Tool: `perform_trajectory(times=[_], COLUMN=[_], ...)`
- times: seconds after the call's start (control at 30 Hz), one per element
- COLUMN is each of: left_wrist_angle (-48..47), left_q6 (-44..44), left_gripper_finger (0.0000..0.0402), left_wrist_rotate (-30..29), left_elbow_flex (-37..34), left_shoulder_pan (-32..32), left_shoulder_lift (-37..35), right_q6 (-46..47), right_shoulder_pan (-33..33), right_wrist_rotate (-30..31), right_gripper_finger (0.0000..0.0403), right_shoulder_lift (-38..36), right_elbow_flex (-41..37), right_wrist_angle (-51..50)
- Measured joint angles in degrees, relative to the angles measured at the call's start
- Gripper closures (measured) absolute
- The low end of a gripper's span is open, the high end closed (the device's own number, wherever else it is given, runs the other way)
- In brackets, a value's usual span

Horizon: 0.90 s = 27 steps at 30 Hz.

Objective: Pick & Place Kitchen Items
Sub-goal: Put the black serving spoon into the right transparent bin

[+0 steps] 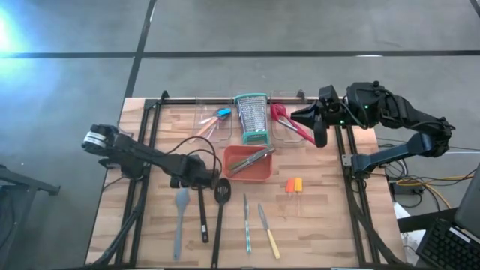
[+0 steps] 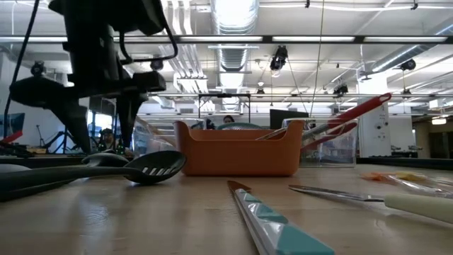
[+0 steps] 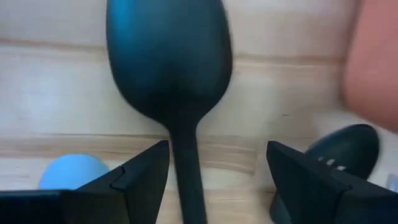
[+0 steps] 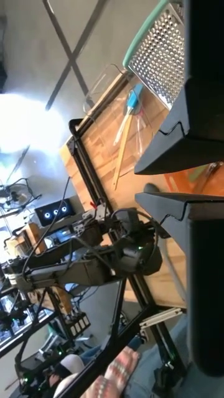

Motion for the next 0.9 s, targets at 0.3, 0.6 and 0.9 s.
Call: perform_trajectory(times=[0.3, 0.6, 0.9], left_wrist_angle=[2.9, 3.8, 0.9], left_q6=[-3.2, -4.4, -5.1], left_gripper_finger=[0.0129, 0.0132, 0.0275], left_wrist_rotate=[2.5, 1.3, 0.1], left_elbow_flex=[-2.1, -2.5, -2.6], left_shoulder_pan=[0.0, 0.5, 0.6], left_shoulder_lift=[4.0, 10.1, 11.6], right_q6=[-3.0, -3.7, -6.0], right_shoulder_pan=[-1.0, -2.4, -2.6], right_wrist_rotate=[0.0, 0.0, 0.0], right_gripper_finger=[0.0351, 0.0351, 0.0351], right_shoulder_lift=[0.0, 0.0, 0.0], right_elbow_flex=[0.0, 0.0, 0.0], right_wrist_angle=[-0.3, -1.2, -1.3])
